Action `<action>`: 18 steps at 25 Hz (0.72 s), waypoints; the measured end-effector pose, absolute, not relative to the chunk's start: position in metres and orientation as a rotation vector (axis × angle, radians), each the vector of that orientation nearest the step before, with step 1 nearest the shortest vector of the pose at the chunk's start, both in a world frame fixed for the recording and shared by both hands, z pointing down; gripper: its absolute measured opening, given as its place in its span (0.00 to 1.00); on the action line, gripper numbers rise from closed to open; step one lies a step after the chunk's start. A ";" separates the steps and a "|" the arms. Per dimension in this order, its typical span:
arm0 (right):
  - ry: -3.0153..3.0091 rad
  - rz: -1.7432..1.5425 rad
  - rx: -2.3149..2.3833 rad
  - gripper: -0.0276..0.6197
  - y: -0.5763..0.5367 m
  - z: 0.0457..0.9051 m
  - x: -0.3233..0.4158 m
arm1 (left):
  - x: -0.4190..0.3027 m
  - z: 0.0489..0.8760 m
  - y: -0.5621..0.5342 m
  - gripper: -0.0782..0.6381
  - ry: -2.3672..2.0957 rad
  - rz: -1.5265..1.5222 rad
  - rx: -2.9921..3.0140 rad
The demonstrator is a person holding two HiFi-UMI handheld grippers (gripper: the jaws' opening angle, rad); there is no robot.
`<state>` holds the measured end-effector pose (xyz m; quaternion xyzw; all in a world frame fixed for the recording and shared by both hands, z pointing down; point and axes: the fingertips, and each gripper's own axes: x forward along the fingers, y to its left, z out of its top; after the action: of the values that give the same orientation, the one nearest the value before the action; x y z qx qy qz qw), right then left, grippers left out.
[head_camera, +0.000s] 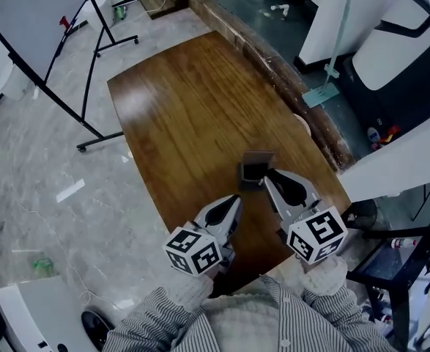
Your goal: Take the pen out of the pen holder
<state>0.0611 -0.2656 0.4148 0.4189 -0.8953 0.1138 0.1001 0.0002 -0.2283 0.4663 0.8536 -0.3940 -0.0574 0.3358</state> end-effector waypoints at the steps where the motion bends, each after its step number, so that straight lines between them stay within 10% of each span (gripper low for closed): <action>1: -2.656 0.345 1.246 0.12 -0.260 0.411 0.063 | 0.002 0.463 -0.225 0.12 -1.024 -0.146 2.237; 18: -2.714 0.581 1.331 0.12 -0.192 0.414 0.095 | 0.014 0.435 -0.203 0.12 -0.964 -0.026 2.377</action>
<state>0.0948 -0.1924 0.4137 0.4322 -0.8813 0.1885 0.0316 0.0138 -0.2026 0.4347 0.8884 -0.3604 -0.0096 0.2841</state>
